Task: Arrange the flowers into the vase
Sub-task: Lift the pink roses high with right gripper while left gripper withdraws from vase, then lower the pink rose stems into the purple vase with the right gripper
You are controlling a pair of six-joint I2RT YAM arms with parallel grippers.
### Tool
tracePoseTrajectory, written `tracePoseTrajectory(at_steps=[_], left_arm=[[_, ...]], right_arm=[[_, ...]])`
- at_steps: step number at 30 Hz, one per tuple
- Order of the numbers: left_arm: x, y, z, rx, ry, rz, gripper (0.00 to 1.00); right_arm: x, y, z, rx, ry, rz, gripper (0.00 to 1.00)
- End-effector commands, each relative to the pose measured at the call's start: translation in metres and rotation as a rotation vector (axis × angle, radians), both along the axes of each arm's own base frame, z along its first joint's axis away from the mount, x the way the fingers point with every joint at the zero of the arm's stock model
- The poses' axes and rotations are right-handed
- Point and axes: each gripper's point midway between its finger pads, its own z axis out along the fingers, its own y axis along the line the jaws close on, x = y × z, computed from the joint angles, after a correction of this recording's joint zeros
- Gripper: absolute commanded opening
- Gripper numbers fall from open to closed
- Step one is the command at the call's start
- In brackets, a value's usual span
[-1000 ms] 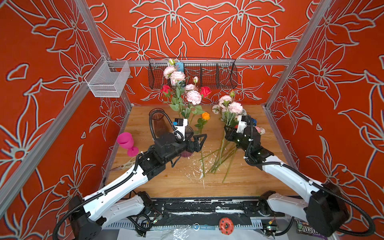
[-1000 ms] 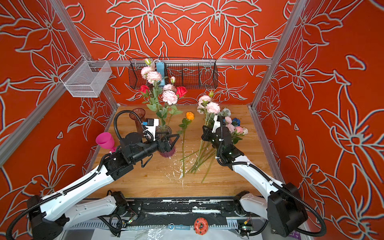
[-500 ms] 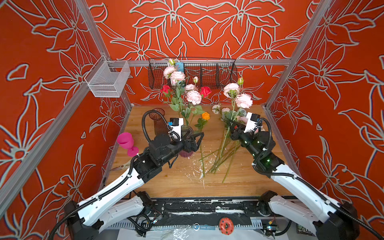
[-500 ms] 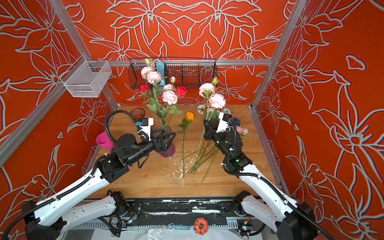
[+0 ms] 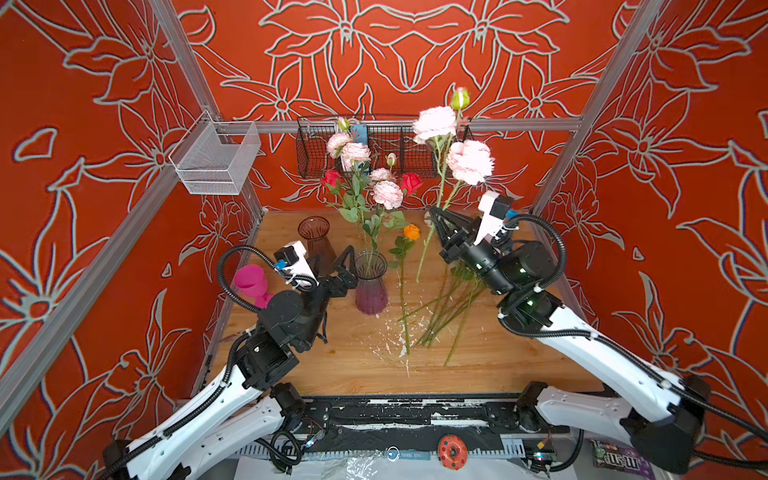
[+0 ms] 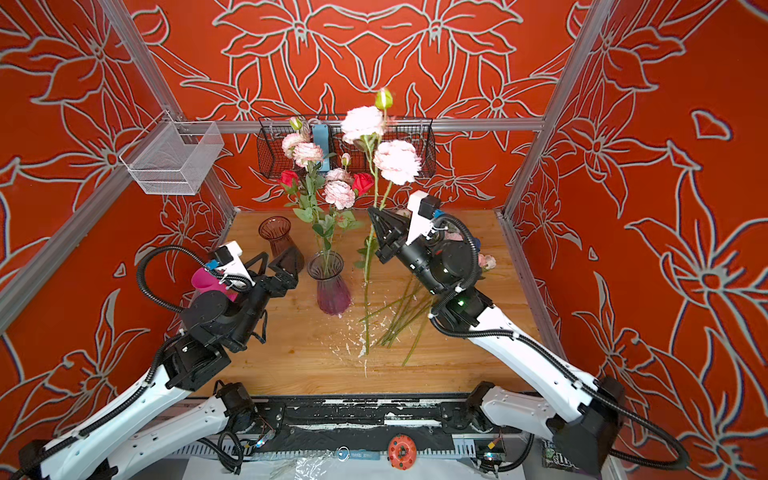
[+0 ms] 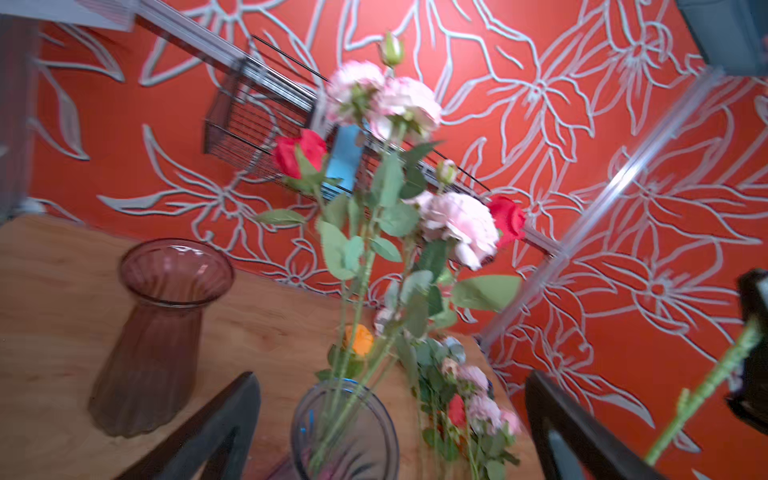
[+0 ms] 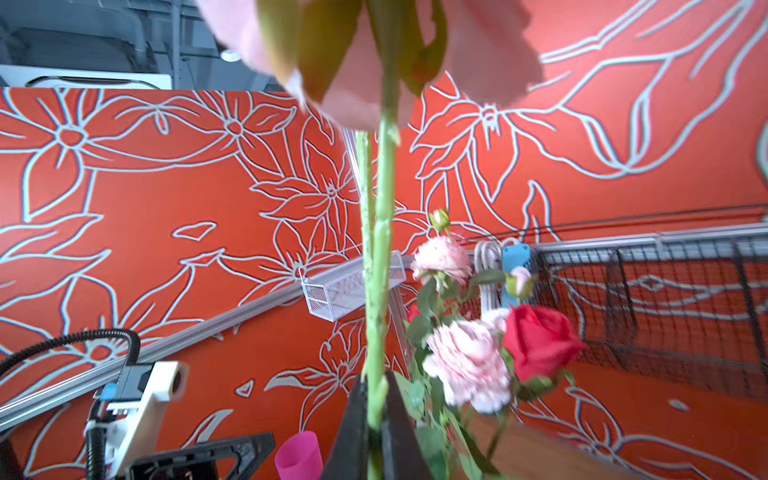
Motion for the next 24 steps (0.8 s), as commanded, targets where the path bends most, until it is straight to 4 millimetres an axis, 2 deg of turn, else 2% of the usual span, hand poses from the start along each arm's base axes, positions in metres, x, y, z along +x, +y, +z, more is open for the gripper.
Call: tracePoseTrajectory(at_steps=[1, 4, 8, 12, 18, 21, 24], left_arm=[[-0.005, 0.047, 0.003, -0.076, -0.022, 0.240, 1.00], [-0.005, 0.060, 0.000, -0.101, -0.028, 0.293, 1.00], [0.002, 0.065, -0.005, -0.141, 0.006, 0.289, 1.00], [0.005, 0.067, -0.008, -0.158, 0.018, 0.280, 1.00], [0.006, 0.068, -0.007, -0.164, 0.015, 0.272, 1.00], [0.007, 0.069, -0.009, -0.173, 0.020, 0.271, 1.00], [0.008, 0.069, -0.010, -0.179, 0.022, 0.264, 0.99]], right_arm=[[0.004, 0.026, 0.019, 0.002, -0.091, 0.041, 0.01], [0.014, 0.050, 0.026, 0.011, -0.111, 0.069, 0.01], [0.031, 0.079, 0.025, 0.016, -0.150, 0.074, 0.00], [0.049, 0.102, 0.010, -0.029, -0.151, 0.069, 0.00], [0.054, 0.123, -0.038, -0.103, -0.091, 0.101, 0.00], [0.046, 0.132, -0.066, -0.167, -0.070, 0.109, 0.01], [0.038, 0.134, -0.088, -0.230, -0.088, 0.025, 0.02]])
